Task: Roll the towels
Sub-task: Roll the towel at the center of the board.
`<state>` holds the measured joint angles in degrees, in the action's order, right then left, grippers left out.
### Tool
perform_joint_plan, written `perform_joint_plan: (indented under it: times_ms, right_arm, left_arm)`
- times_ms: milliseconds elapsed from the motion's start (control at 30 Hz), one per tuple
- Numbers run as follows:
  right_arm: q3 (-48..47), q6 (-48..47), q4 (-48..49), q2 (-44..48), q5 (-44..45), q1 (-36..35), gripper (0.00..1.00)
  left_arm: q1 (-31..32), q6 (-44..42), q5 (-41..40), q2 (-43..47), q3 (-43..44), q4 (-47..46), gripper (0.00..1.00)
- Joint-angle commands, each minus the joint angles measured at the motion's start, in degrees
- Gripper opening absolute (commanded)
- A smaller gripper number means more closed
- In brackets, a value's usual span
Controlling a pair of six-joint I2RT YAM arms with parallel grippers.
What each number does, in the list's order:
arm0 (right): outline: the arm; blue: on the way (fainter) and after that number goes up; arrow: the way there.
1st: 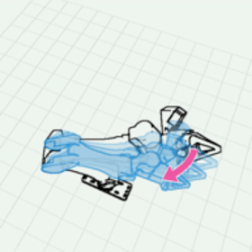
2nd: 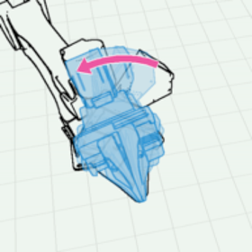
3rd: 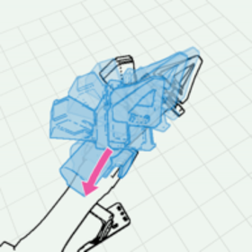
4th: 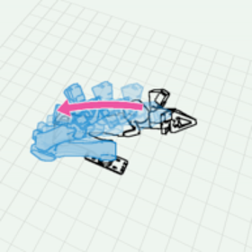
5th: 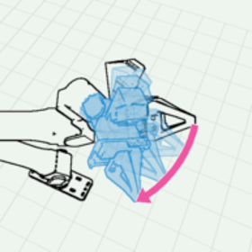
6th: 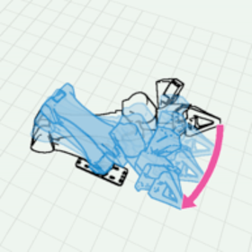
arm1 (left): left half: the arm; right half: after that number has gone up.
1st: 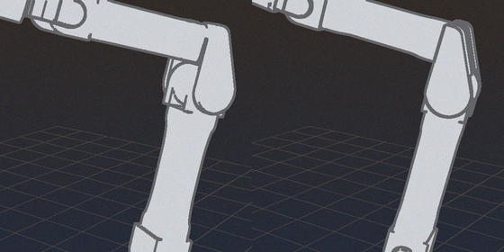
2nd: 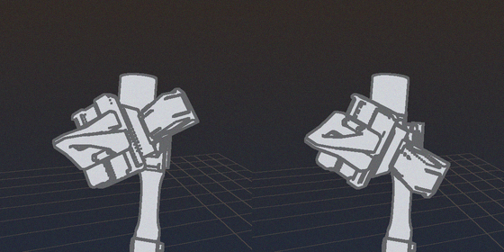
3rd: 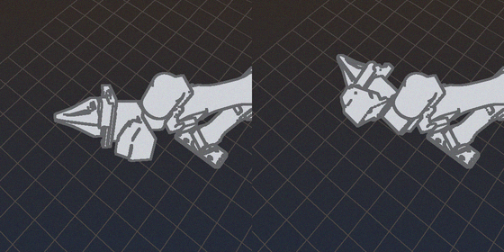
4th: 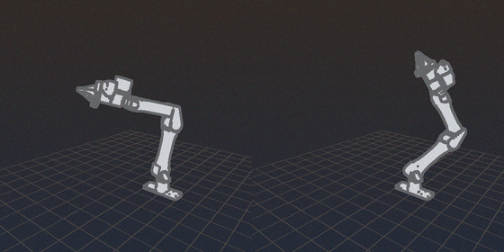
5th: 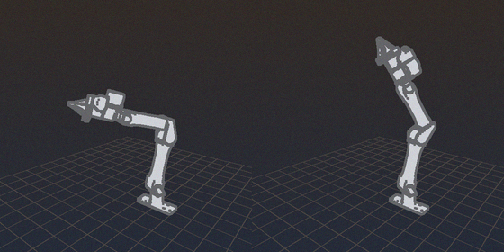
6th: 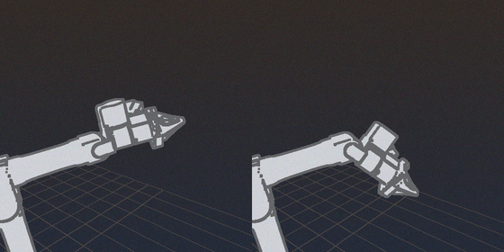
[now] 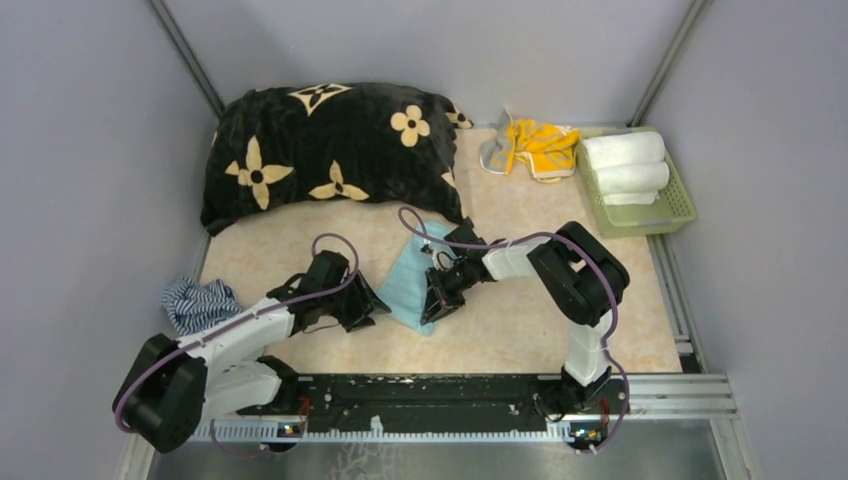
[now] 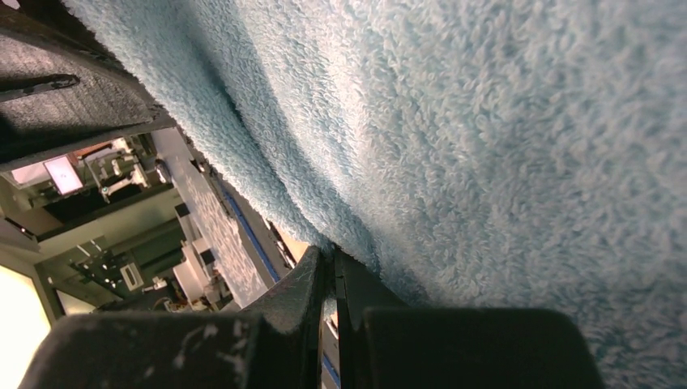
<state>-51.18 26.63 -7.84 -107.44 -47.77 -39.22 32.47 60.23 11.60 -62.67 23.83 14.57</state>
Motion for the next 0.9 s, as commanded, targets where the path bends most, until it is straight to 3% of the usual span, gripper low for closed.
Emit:
perform_joint_plan:
  times_ms: [0,200,400,667,867]
  right_arm:
    - [-1.55,-2.00,-1.45,-0.02,3.24,0.29,0.02]
    - [-2.20,-4.01,-3.58,2.44,4.55,0.27,0.07]
    - [-2.79,-7.49,-7.85,9.41,10.11,0.08,0.20]
    - [-5.64,-14.98,-16.04,21.38,29.18,-6.98,0.33]
    - [-6.33,-17.84,-14.93,24.39,38.91,-15.64,0.36]
  left_arm:
    - [-0.21,1.37,-1.22,-2.51,0.60,-4.65,0.57]
    - [-0.21,1.58,-3.25,-6.52,0.92,-6.22,0.53]
    - [-0.26,1.11,-3.89,-11.39,2.33,-4.89,0.49]
    - [-0.22,1.04,-2.71,-15.71,2.88,-4.66,0.47]
    - [-0.17,1.60,-1.91,-16.73,2.61,-4.25,0.47]
